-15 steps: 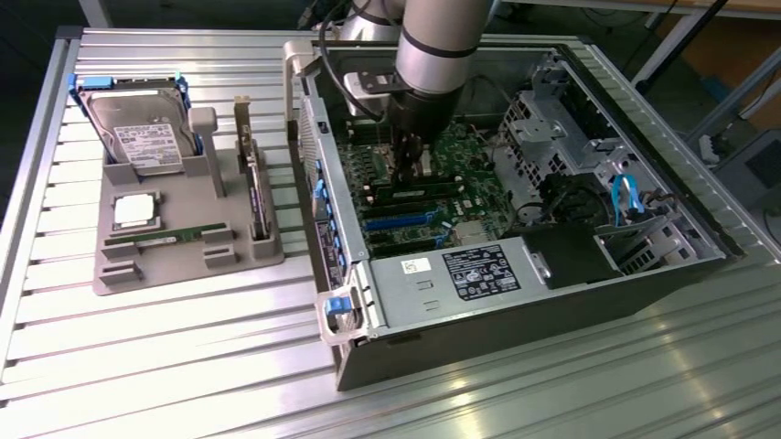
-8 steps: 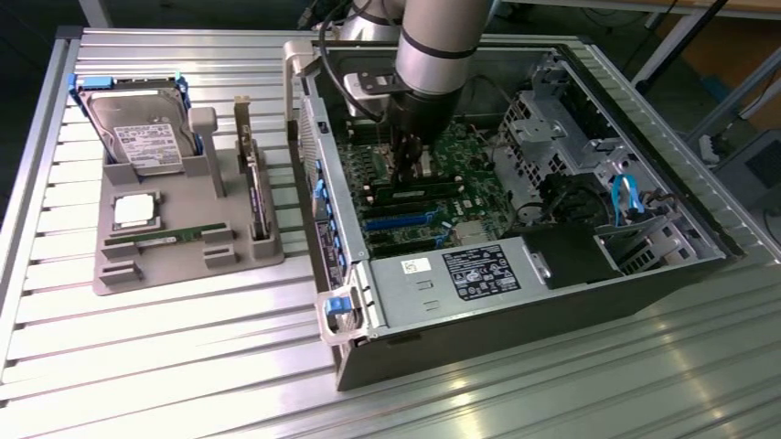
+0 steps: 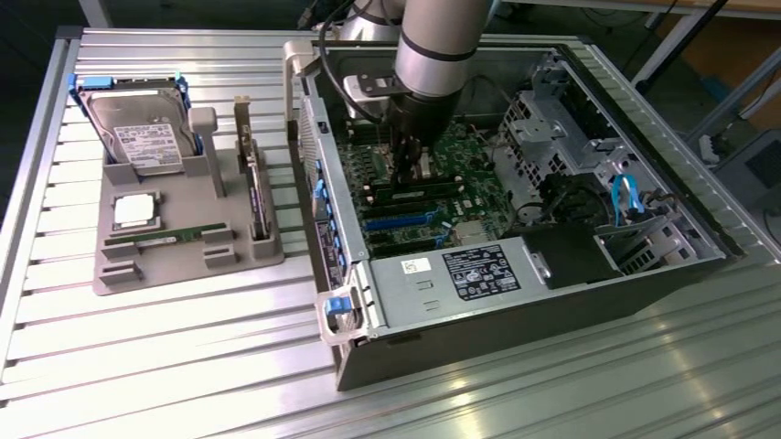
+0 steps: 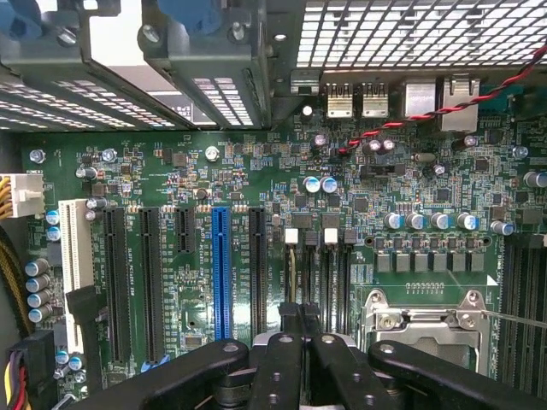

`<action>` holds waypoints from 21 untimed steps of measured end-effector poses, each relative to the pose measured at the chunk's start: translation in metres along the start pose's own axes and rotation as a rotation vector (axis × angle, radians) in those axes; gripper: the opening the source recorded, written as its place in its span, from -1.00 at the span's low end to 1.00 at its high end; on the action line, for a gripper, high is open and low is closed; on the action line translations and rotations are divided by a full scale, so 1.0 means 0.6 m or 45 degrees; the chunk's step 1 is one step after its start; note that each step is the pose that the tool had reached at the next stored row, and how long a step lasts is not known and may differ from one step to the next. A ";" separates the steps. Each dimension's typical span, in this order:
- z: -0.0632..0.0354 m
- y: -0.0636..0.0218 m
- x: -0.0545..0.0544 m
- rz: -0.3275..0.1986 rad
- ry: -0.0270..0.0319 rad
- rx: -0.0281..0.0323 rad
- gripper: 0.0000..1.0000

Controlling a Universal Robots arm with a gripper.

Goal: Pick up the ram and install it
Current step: 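Press down the ram until it locks into place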

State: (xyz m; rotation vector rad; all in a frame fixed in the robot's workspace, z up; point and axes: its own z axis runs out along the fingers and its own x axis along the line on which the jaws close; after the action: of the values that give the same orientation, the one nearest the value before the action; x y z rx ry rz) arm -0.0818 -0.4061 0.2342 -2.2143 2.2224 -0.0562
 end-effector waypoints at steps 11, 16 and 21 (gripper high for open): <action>0.005 0.000 0.000 0.000 -0.0013 0.0001 -0.80; 0.005 0.000 0.000 0.000 -0.0013 0.0000 -0.80; 0.006 0.000 0.000 0.000 -0.0014 0.0001 -0.80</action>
State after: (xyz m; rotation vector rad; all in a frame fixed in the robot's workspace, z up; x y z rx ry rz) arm -0.0818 -0.4061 0.2308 -2.2138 2.2218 -0.0550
